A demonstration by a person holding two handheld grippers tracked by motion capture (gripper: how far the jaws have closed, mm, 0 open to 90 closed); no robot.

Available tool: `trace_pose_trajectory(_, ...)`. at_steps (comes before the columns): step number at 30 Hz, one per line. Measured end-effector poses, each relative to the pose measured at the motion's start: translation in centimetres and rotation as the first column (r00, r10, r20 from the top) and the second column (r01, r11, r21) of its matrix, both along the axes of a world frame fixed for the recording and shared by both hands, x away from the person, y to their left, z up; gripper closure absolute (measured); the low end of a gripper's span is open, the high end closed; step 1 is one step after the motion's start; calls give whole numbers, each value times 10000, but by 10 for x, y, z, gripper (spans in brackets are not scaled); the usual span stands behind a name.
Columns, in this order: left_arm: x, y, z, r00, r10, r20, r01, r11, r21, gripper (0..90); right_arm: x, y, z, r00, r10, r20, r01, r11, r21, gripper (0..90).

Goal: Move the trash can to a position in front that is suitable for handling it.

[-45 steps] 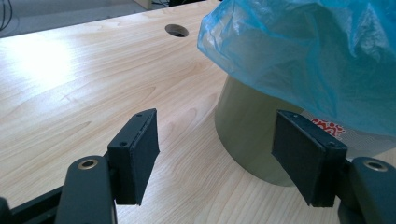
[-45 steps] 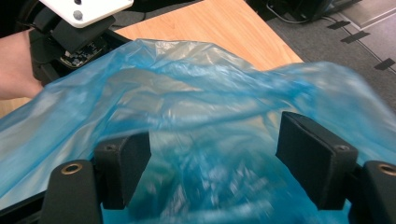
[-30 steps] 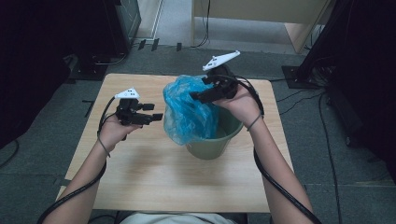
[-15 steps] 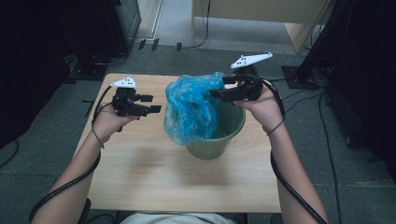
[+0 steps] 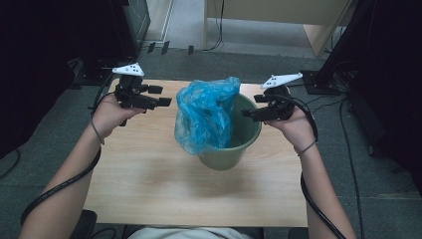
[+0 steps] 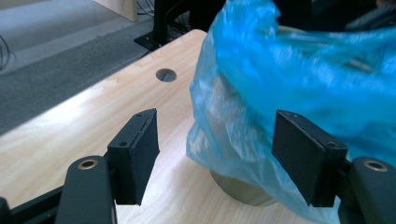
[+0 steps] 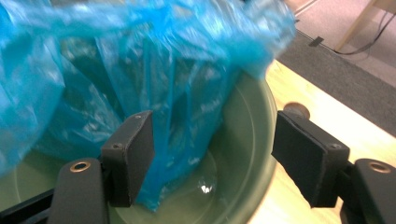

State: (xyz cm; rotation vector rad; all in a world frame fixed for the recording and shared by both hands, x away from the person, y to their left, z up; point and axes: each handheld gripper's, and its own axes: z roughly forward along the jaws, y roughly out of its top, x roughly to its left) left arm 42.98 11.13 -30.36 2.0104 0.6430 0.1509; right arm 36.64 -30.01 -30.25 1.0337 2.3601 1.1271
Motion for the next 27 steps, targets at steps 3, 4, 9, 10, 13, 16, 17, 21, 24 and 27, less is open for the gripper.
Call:
trace_pose_trajectory(3,1,-4,14,9997,-99,205,99,10000,5,311,-5,-7,-6,9999,-163,-27,163,9998,147,294)
trace_pose_trajectory(4,1,-6,20,9995,-122,301,122,9999,12,311,-7,-10,-7,9998,-199,28,198,9997,172,294)
trace_pose_trajectory(9,1,-19,36,9979,-367,532,362,9993,102,307,-15,-21,-12,9987,-502,-27,502,9985,204,293)
trace_pose_trajectory(10,2,-22,39,9977,-418,534,413,9991,94,306,-16,-24,-13,9986,-528,32,527,9984,190,293)
trace_pose_trajectory(13,2,-33,44,9968,-530,600,523,9985,138,303,-21,-32,-14,9976,-692,92,689,9973,270,293)
trace_pose_trajectory(16,2,-46,43,9951,-768,617,750,9967,308,297,-24,-41,-15,9952,-963,199,957,9950,290,293)
trace_pose_trajectory(17,2,-49,41,9948,-814,608,793,9962,367,294,-26,-44,-16,9936,-1101,263,1095,9937,222,293)
trace_pose_trajectory(21,6,-57,24,9960,-862,250,842,9938,722,289,-29,-55,-20,9895,-1408,320,1398,9897,292,293)
trace_pose_trajectory(24,7,-59,12,9959,-902,-6,899,9927,798,285,-32,-62,-24,9856,-1640,404,1632,9863,224,293)
trace_pose_trajectory(27,7,-59,-1,9958,-895,-197,908,9922,856,282,-34,-69,-30,9800,-1908,569,1907,9816,68,293)
